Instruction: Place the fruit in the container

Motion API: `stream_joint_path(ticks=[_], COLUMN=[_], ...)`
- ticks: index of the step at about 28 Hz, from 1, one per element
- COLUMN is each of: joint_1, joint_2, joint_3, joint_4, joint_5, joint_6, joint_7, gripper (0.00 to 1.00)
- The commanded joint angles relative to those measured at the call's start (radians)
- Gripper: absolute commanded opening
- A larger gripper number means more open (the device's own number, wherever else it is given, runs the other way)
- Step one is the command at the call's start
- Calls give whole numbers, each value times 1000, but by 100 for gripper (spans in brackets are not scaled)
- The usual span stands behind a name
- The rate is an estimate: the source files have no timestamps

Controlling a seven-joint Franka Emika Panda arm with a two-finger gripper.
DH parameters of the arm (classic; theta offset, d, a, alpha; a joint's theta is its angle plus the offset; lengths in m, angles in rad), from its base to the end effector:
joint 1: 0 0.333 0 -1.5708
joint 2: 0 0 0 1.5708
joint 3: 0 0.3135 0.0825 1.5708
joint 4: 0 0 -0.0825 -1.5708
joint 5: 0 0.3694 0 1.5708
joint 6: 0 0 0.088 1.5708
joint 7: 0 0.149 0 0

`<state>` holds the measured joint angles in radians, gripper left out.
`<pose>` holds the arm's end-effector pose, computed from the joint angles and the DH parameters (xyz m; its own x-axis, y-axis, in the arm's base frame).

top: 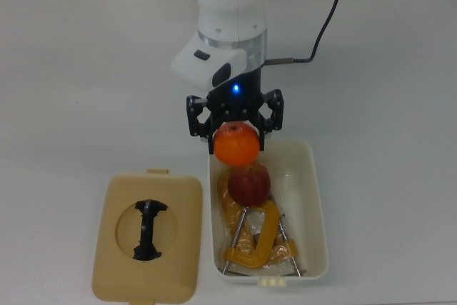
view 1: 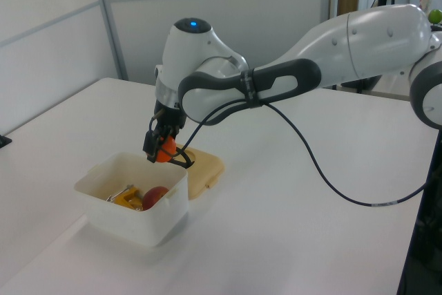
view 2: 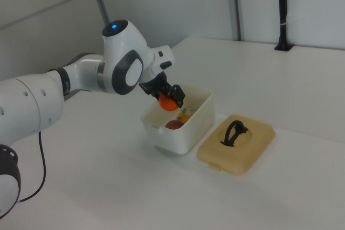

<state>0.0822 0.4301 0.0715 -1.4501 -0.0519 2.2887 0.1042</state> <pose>0.7156 0.0998 0.4485 0.9158 0.0531 0.3980 0.0673 -0.9975 -0.0219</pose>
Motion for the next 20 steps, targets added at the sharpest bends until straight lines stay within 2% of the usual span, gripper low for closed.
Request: stream_joint_path(ticks=[1, 9, 15, 20], joint_1=[11, 10, -13, -32], joint_2=[-19, -73, -111, -122], joint_3=[1, -6, -15, -16], joint_4=[-1, 0, -1, -1], joint_5=[4, 0, -14, -14], joint_6=[-23, -282, -529, -569], joint_7=[32, 9, -113, -126], gripper=[100, 100, 100, 100])
